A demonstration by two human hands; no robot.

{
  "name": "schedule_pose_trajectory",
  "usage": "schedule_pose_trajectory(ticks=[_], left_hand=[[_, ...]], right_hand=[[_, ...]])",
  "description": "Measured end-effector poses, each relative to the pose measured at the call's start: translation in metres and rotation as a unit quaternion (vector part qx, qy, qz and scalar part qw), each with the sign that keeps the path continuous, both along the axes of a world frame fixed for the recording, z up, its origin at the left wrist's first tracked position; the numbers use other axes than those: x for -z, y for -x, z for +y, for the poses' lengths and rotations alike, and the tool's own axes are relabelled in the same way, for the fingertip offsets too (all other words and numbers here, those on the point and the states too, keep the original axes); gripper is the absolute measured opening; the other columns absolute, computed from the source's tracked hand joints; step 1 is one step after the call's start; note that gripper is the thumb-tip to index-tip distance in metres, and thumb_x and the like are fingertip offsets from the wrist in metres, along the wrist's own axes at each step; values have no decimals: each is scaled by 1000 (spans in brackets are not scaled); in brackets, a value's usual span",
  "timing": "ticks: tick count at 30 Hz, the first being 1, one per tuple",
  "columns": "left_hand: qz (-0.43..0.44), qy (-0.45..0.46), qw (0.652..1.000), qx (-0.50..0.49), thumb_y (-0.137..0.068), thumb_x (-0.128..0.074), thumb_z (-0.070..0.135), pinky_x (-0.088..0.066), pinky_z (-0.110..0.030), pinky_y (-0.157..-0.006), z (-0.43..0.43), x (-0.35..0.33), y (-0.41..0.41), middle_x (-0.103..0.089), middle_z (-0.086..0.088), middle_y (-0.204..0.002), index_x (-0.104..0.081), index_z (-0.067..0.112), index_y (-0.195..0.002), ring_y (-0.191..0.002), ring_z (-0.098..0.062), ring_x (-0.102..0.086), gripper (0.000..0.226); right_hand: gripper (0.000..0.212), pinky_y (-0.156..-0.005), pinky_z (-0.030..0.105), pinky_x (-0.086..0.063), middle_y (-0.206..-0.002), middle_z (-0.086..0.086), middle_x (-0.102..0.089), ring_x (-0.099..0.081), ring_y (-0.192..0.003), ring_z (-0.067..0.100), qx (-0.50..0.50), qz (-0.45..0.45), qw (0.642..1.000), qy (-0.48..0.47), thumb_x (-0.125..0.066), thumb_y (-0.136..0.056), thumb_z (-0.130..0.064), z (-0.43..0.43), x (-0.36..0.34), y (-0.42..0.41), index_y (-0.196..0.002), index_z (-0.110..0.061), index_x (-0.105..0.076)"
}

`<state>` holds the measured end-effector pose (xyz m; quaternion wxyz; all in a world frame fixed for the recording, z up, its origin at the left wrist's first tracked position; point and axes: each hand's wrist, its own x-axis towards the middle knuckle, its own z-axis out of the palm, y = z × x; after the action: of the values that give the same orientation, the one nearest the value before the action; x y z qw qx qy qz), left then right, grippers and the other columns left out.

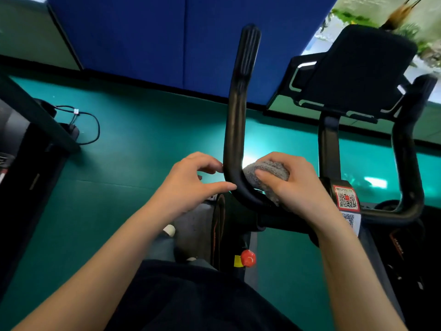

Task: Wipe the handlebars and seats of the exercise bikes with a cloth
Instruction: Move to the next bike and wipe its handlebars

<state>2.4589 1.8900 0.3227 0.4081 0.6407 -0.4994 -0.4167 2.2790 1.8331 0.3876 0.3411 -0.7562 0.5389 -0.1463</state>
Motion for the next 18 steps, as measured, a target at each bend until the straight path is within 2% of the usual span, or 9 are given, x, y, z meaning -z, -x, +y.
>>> schedule_pose_trajectory(ticks=[2, 4, 7, 9, 11, 13, 18], left_hand=[[-71, 10, 997, 7, -57, -80, 45, -44, -20, -82, -2, -5, -3, -58, 12, -97, -60, 29, -85, -92, -2, -55, 38], [-161, 48, 986, 16, -52, -76, 55, -39, -18, -86, -6, -12, -8, -52, 8, -105, -55, 24, -102, -98, -5, -50, 62], [-267, 123, 953, 78, -53, -75, 57, -36, -40, -103, -17, -25, -15, -43, -1, -128, -45, 19, -131, -120, -20, -41, 92], [-322, 163, 921, 149, -58, -74, 57, -29, -45, -108, -25, -32, -20, -37, -2, -142, -45, 20, -135, -133, -24, -31, 90], [-340, 194, 893, 221, -62, -72, 56, -18, -36, -109, -34, -36, -22, -37, 1, -146, -52, 22, -130, -139, -20, -24, 78], [-331, 205, 878, 279, -64, -73, 55, -14, -29, -108, -43, -38, -23, -44, 5, -141, -58, 23, -123, -139, -16, -25, 69], [-306, 223, 851, 365, -66, -73, 58, -14, -41, -116, -57, -39, -18, -60, 11, -120, -67, 25, -106, -131, -13, -40, 52]], right_hand=[[6, -65, 23, -42, -74, -10, -64, -59, -76, 13, 23, -3, 1000, 15, -65, -85, -16, -2, -2, -5, -83, -21, -66], [3, -66, 21, -41, -77, -5, -66, -59, -78, 13, 15, -2, 1000, 12, -66, -84, -15, 1, -2, -11, -85, -17, -68], [6, -69, 21, -42, -80, -4, -67, -59, -79, 11, -3, -1, 1000, -6, -68, -83, -15, 7, -4, -12, -82, -20, -67], [12, -68, 22, -41, -79, -8, -65, -58, -79, 10, -12, 11, 1000, -15, -69, -82, -16, 11, -8, -7, -78, -26, -65], [11, -68, 21, -40, -80, -8, -63, -57, -80, 11, -20, 42, 999, -23, -70, -81, -17, 15, -13, 0, -80, -28, -67], [11, -66, 21, -38, -80, -8, -59, -56, -80, 14, -14, 70, 997, -26, -71, -81, -18, 19, -16, 9, -86, -28, -71], [14, -68, 23, -32, -88, 6, -59, -56, -84, 23, 90, 126, 988, 10, -71, -82, -15, 31, -16, 36, -92, -23, -73]])
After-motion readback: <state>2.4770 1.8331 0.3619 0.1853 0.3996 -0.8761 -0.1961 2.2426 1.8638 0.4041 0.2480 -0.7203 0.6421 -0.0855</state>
